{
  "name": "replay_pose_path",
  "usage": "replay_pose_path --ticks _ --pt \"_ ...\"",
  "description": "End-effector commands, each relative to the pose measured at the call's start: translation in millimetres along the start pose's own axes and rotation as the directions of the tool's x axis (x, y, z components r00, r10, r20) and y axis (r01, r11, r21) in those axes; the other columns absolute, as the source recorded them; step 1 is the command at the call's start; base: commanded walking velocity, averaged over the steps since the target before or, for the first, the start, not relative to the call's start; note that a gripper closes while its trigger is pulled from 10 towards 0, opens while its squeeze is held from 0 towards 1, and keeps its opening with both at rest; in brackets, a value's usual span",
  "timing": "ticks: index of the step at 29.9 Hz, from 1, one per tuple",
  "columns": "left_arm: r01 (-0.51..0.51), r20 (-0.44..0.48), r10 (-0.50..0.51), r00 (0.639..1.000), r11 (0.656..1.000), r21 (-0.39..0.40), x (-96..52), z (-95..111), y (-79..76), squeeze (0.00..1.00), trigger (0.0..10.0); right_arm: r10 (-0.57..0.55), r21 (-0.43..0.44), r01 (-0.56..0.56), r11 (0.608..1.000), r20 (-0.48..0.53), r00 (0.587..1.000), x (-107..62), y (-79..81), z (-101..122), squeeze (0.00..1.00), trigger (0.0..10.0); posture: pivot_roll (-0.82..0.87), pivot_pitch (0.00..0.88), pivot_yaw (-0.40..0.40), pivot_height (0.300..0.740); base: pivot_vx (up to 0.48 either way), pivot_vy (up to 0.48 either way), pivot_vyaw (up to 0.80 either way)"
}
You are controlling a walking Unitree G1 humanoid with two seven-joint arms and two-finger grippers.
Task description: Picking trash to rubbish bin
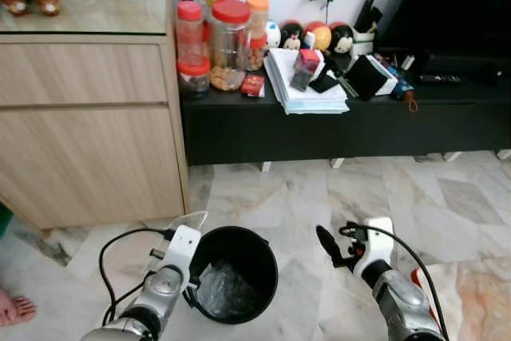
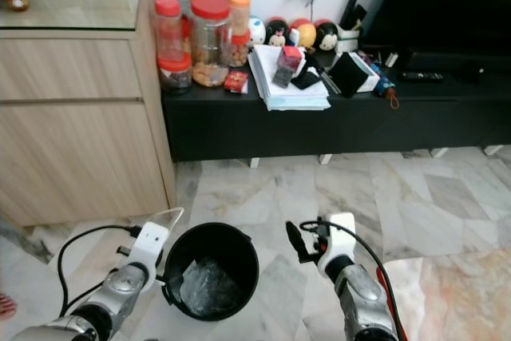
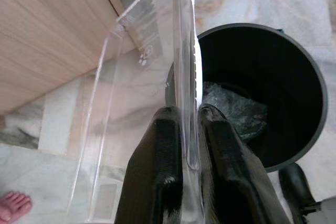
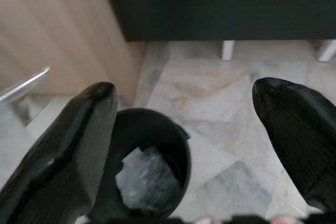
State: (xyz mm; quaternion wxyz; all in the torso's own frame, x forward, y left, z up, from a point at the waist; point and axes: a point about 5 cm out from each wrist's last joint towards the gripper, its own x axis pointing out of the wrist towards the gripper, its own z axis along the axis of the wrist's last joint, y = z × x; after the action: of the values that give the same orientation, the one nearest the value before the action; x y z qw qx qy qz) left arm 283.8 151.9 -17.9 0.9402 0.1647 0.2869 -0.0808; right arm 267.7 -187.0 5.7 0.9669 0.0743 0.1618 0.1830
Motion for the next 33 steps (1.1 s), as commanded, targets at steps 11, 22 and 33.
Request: replay_pose_path --ticks 11,22,33 --pt "0.100 0.077 -0.101 0.992 0.995 0.019 5.6 28 -18.3 0.00 10.0 0.130 -0.077 -0.129 0.989 0.000 0.992 3.9 26.3 28 0.00 10.0 -0.01 0.144 -0.168 0.740 0.000 0.000 0.00" --pt "0.269 0.110 -0.260 0.959 0.960 -0.072 6.0 41 -37.2 0.00 10.0 0.151 -0.123 -0.148 0.981 0.015 0.988 -1.0 41.0 54 0.00 10.0 -0.07 0.169 -0.211 0.740 0.000 0.000 0.00" --pt "0.340 0.122 -0.321 0.939 0.921 -0.192 3.3 42 -61.0 0.00 10.0 0.175 -0.125 -0.174 0.977 0.003 0.984 -14.4 50.6 64 0.00 10.0 -0.12 0.211 -0.249 0.740 0.000 0.000 0.00"
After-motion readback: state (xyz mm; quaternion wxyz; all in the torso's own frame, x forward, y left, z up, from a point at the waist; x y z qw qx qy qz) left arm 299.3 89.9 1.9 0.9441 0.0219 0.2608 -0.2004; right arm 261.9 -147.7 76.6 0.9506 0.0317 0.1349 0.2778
